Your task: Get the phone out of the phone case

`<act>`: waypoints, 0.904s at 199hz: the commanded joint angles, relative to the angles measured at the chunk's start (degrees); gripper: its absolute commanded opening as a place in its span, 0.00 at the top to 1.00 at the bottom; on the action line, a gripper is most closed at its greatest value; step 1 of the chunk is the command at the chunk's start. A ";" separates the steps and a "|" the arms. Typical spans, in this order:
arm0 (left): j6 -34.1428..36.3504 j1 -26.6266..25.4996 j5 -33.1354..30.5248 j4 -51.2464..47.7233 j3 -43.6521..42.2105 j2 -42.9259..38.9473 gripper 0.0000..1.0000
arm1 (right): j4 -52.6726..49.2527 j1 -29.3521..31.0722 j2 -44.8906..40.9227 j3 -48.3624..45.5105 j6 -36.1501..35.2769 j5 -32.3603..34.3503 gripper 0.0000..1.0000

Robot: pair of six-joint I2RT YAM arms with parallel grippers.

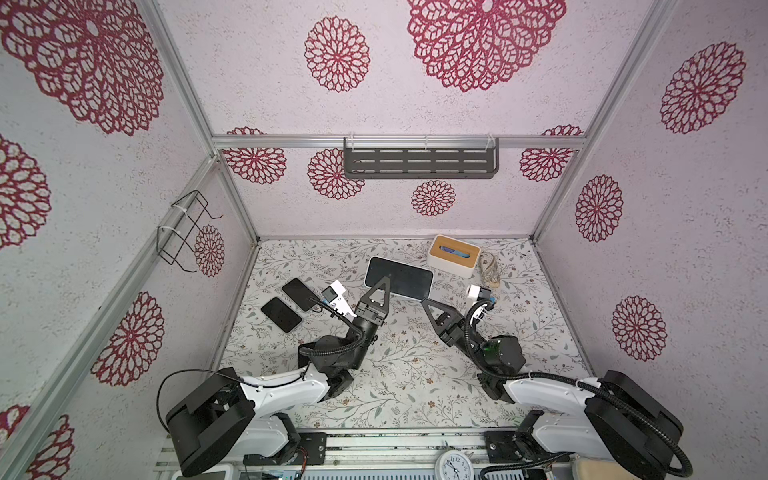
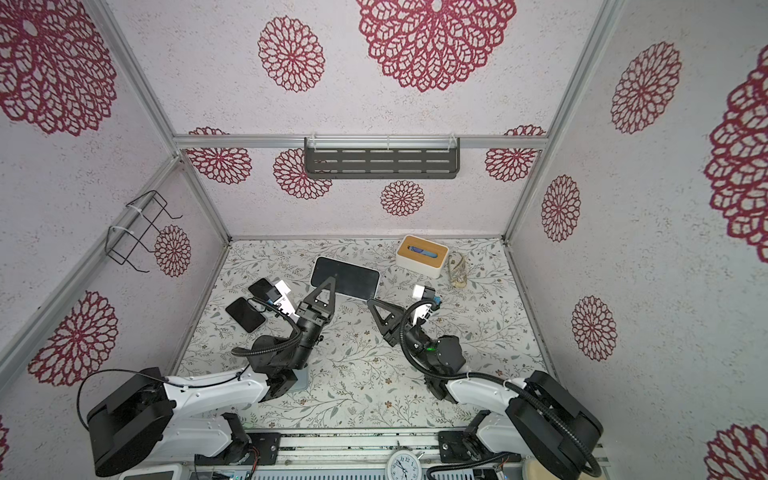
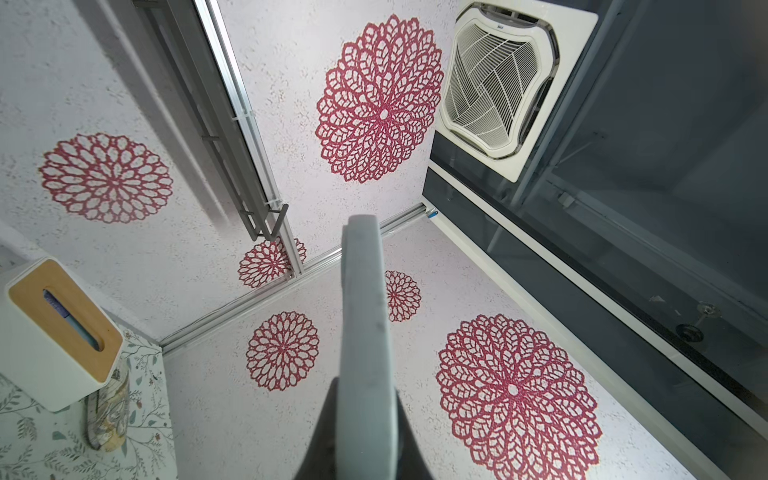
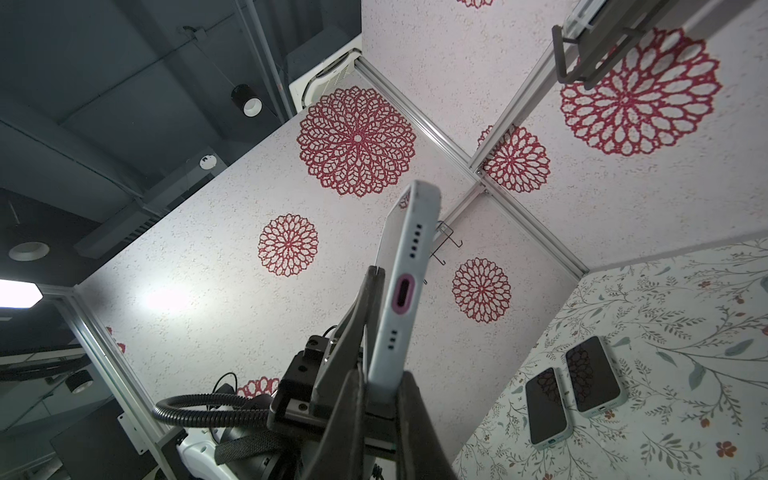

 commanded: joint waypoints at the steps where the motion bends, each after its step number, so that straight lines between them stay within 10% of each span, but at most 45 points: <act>1: 0.19 -0.68 1.17 3.31 0.56 0.32 1.00 | 6.56 -0.84 -0.14 1.94 -0.23 -0.61 0.91; 39: -3.00 -0.41 1.54 0.61 2.01 0.00 1.00 | 7.66 -1.49 0.88 1.41 -2.12 -4.35 1.00; 70: -12.90 3.29 6.45 -22.50 6.82 -8.10 1.00 | 5.49 -2.98 1.32 -0.34 -14.95 -18.94 1.00; 101: -15.94 8.58 16.32 -43.42 12.92 -14.56 1.00 | -31.39 -4.06 -10.75 0.89 -43.59 -11.80 1.00; 136: -14.97 13.75 20.92 -50.93 13.28 -18.99 1.00 | -44.49 -6.51 -22.66 1.83 -50.69 -5.73 1.00; 180: -10.08 22.60 35.90 -57.71 18.06 -20.03 1.00 | -50.79 -7.07 -33.15 -2.36 -46.46 -3.58 0.48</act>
